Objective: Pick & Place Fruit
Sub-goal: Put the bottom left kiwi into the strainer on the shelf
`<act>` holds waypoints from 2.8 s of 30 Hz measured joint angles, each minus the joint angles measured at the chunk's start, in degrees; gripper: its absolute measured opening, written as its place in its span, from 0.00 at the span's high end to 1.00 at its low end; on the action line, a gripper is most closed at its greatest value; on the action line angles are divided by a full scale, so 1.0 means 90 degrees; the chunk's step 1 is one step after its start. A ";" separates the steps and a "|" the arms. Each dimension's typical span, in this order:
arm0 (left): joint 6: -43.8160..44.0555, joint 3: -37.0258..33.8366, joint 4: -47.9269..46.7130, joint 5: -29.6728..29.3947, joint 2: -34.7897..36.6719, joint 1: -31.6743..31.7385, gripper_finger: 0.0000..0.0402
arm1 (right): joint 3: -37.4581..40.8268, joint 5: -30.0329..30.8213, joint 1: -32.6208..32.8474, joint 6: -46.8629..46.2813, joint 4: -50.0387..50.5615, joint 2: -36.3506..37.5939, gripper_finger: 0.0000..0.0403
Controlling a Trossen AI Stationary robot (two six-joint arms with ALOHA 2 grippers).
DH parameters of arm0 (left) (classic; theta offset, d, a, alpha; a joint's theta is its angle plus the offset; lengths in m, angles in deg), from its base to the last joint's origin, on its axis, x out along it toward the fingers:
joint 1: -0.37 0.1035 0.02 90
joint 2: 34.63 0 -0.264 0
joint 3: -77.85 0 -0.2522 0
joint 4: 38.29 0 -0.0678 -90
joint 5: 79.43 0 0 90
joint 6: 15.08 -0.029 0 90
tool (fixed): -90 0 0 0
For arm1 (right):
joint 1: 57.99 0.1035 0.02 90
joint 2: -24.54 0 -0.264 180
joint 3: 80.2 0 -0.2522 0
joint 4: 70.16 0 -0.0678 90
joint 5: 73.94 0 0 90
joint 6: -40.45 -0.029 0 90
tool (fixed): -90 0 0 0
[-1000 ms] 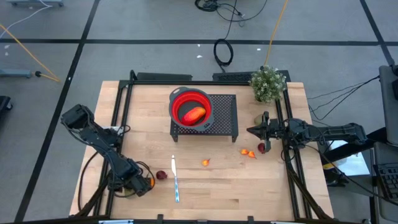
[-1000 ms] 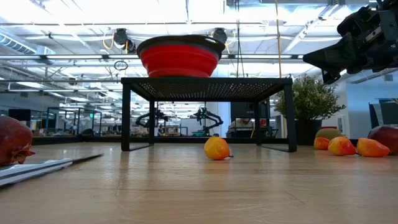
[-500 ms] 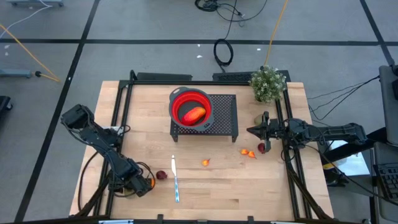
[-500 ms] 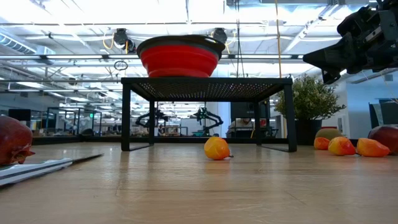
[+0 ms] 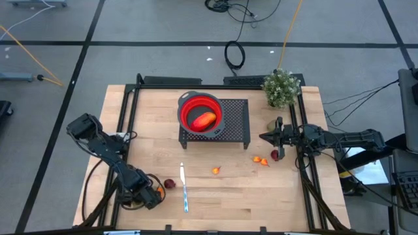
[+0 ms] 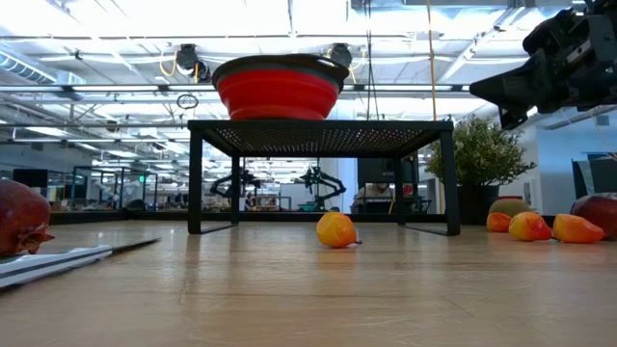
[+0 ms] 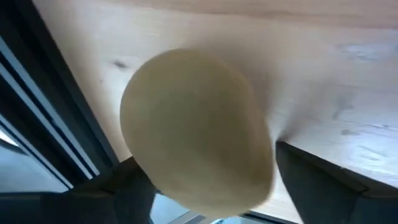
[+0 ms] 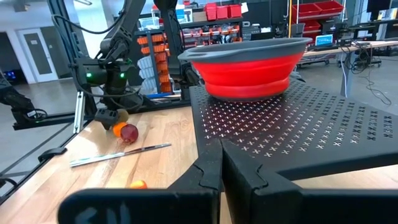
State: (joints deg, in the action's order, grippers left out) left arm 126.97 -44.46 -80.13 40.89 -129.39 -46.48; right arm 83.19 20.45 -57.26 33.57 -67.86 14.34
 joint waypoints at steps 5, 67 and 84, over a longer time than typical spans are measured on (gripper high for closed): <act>0.0043 -0.0008 -0.0024 -0.0058 0.0005 -0.0008 0.41 | -0.0001 0.0000 0.0000 0.0000 -0.0039 0.0000 1.00; -0.0086 -0.0018 -0.0248 -0.1112 0.0202 -0.0231 0.30 | 0.0001 0.0000 0.0000 0.0000 -0.0066 0.0002 1.00; -0.0074 -0.0013 -0.0369 -0.1128 0.0202 -0.0229 0.30 | 0.0001 -0.0002 0.0000 0.0000 -0.0063 0.0001 1.00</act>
State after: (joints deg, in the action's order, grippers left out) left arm 126.30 -44.58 -83.45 30.74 -127.58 -48.54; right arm 83.20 20.43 -57.26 33.57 -68.43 14.35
